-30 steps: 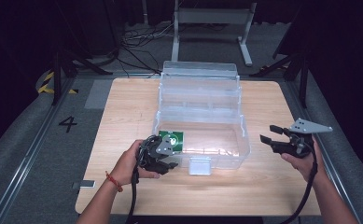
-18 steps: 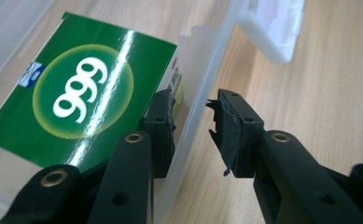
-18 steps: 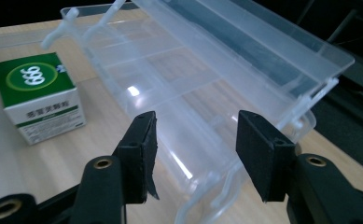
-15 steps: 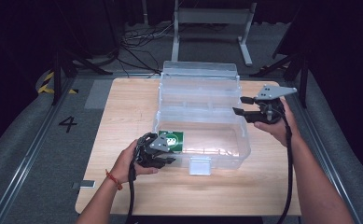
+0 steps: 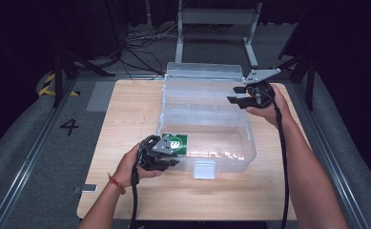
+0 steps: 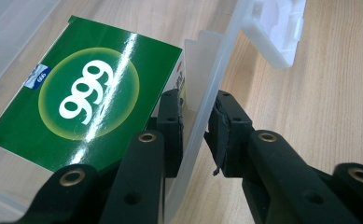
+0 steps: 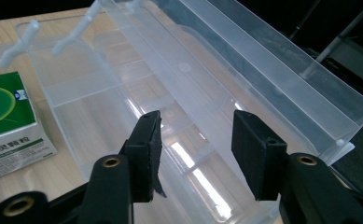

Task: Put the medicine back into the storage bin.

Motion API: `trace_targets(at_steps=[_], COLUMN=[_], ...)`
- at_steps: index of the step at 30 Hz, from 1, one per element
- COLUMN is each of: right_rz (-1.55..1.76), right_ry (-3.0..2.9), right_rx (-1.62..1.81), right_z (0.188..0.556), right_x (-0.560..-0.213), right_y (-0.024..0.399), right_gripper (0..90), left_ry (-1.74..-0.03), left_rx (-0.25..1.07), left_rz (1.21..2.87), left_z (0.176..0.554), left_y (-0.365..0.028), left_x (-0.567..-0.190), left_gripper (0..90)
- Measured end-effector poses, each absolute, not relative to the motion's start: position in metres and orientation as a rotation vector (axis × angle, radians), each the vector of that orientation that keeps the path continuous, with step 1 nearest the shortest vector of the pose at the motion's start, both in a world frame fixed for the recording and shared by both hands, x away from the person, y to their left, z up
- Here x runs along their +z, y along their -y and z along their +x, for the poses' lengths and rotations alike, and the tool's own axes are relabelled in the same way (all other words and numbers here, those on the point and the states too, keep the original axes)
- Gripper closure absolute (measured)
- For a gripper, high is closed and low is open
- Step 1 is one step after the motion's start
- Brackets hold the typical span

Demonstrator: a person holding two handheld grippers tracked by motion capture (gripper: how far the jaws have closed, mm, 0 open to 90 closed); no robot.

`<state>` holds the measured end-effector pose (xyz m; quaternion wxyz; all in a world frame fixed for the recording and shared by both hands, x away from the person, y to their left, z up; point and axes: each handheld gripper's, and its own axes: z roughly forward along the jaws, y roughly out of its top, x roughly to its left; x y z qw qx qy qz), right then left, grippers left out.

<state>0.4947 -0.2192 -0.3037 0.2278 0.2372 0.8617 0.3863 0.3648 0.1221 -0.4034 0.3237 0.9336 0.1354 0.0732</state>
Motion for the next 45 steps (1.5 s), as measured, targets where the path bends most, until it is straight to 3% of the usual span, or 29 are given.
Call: trace_targets(at_steps=[10,19,24,34,45], right_rz=[0.659,0.619,0.574,0.536,0.422], right_ry=[-2.441,-2.544,-2.578,-2.628,-2.621], right_rx=[0.933,0.786,0.724,0.597,0.525], right_z=[0.522,0.537,0.537,0.542,0.537], right_x=[-0.304,-0.309,-0.310,-0.311,-0.312], right_y=[0.216,0.206,0.200,0.188,0.180], right_gripper=[56.4,65.2,71.4,72.1,79.1], left_ry=[-0.355,-0.355,-0.353,-0.353,-0.370], left_rx=[0.187,0.182,0.180,0.188,0.188], left_rz=[2.449,2.453,2.454,2.454,2.436], left_z=[0.365,0.366,0.366,0.365,0.364], left_y=[-0.122,-0.122,-0.122,-0.121,-0.120], left_x=[-0.404,-0.403,-0.403,-0.403,-0.405], left_gripper=[76.0,76.3,76.3,76.3,75.8])
